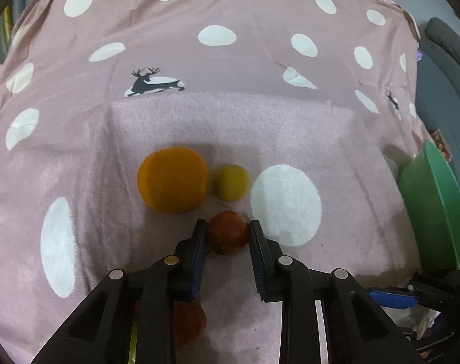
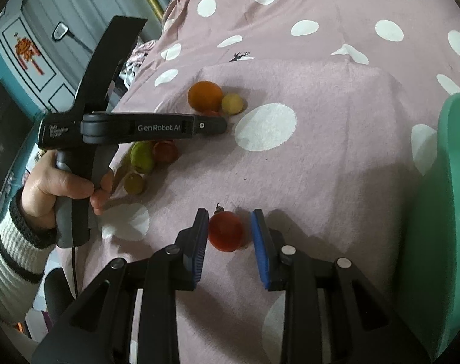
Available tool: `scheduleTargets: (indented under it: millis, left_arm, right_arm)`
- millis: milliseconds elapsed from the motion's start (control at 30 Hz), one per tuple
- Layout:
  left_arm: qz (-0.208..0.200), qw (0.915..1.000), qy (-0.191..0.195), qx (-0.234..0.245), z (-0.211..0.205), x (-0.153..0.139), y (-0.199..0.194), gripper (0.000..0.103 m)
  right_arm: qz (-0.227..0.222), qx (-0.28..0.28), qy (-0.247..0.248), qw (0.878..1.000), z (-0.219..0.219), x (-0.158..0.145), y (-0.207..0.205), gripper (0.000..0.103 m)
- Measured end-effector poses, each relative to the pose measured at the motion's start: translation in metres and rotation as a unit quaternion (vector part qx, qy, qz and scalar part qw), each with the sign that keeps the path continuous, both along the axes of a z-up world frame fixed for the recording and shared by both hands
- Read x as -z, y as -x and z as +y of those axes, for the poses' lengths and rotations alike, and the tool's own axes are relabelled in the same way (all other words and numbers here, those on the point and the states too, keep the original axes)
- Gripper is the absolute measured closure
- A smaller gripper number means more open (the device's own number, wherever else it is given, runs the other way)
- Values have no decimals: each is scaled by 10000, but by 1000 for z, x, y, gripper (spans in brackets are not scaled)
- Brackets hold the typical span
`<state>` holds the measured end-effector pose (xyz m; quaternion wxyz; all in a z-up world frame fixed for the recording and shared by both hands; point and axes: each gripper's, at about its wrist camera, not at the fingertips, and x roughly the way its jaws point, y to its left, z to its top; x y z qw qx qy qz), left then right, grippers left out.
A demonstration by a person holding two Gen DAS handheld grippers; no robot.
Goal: Organize fruits
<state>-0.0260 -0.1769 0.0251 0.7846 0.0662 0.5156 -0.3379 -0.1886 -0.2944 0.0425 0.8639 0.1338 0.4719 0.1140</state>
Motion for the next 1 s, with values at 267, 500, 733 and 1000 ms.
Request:
scheduleTargets:
  millis: [267, 500, 733, 1000]
  left_arm:
    - [48, 9999, 78, 112, 0, 1, -3, 75]
    - [-38, 9998, 51, 166, -5, -1, -3, 75]
    - [23, 9996, 235, 151, 9, -6, 9, 75]
    - [100, 9987, 461, 198, 24, -22, 45, 75]
  right_arm:
    - [222, -171, 294, 9992, 13, 4, -4, 72]
    - [231, -181, 335, 9990, 8, 6, -4, 76]
    - [112, 4, 105, 9999, -2, 3, 5, 75]
    - [-71, 207, -98, 9997, -4, -9, 21, 75]
